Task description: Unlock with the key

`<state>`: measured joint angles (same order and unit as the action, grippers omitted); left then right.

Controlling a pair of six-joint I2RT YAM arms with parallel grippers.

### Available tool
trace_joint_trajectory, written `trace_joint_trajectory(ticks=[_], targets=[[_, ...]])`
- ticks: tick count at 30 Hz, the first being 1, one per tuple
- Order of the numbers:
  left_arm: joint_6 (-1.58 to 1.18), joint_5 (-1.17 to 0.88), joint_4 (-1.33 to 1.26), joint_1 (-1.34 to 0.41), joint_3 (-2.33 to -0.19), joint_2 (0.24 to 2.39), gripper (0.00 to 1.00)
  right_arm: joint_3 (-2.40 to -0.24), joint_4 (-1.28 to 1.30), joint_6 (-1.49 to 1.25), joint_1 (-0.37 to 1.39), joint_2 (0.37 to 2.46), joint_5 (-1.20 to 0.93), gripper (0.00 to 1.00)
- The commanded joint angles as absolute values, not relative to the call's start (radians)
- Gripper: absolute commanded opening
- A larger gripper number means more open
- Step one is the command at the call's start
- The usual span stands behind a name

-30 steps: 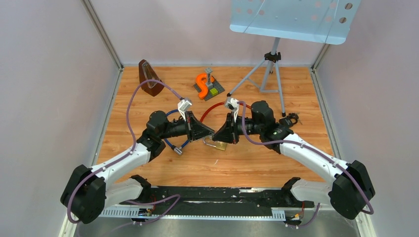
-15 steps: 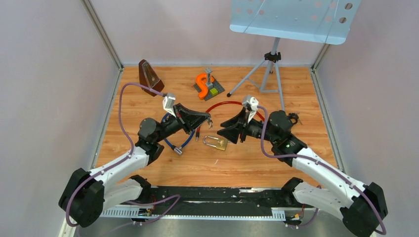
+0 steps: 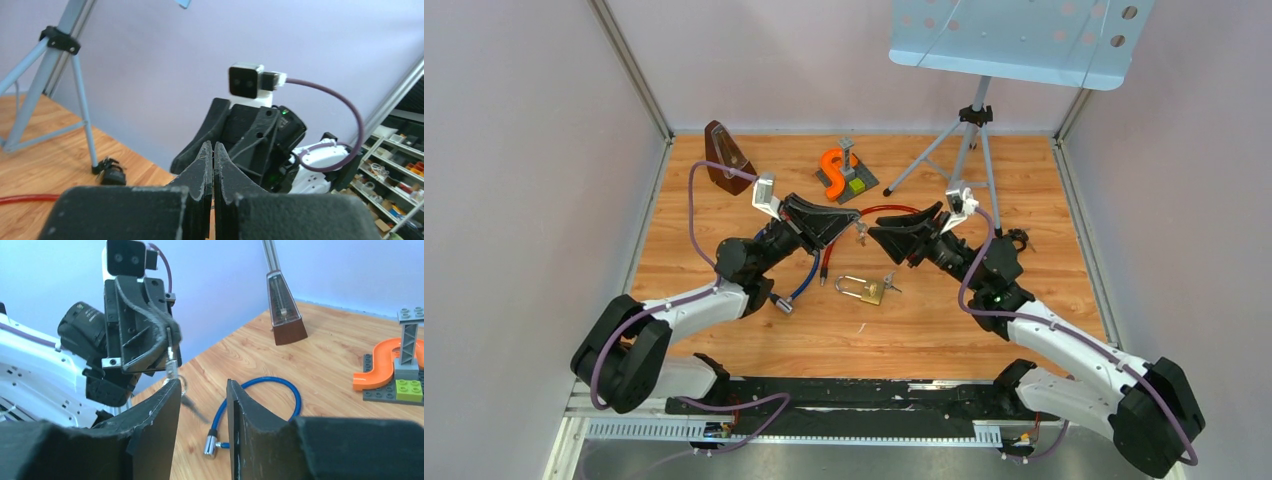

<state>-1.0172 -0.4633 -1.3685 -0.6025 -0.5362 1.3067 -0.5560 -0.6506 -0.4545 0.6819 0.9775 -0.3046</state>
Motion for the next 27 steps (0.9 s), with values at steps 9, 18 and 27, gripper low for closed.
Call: trace_joint_trajectory(ticks=[9, 18, 27], targets=[[-1.089, -0.392, -1.487, -0.629, -0.577, 1.294, 0.00, -0.555, -0.968, -0.602, 0.675, 1.038, -0.299, 0.31], [-1.107, -0.361, -1.488, -0.640, -0.585, 1.288, 0.00, -0.551, -1.040, -0.638, 0.675, 1.064, -0.343, 0.34], [-1.116, -0.355, -1.486, -0.656, -0.601, 1.289, 0.00, -0.575, -1.065, -0.674, 0.675, 1.127, -0.388, 0.31]])
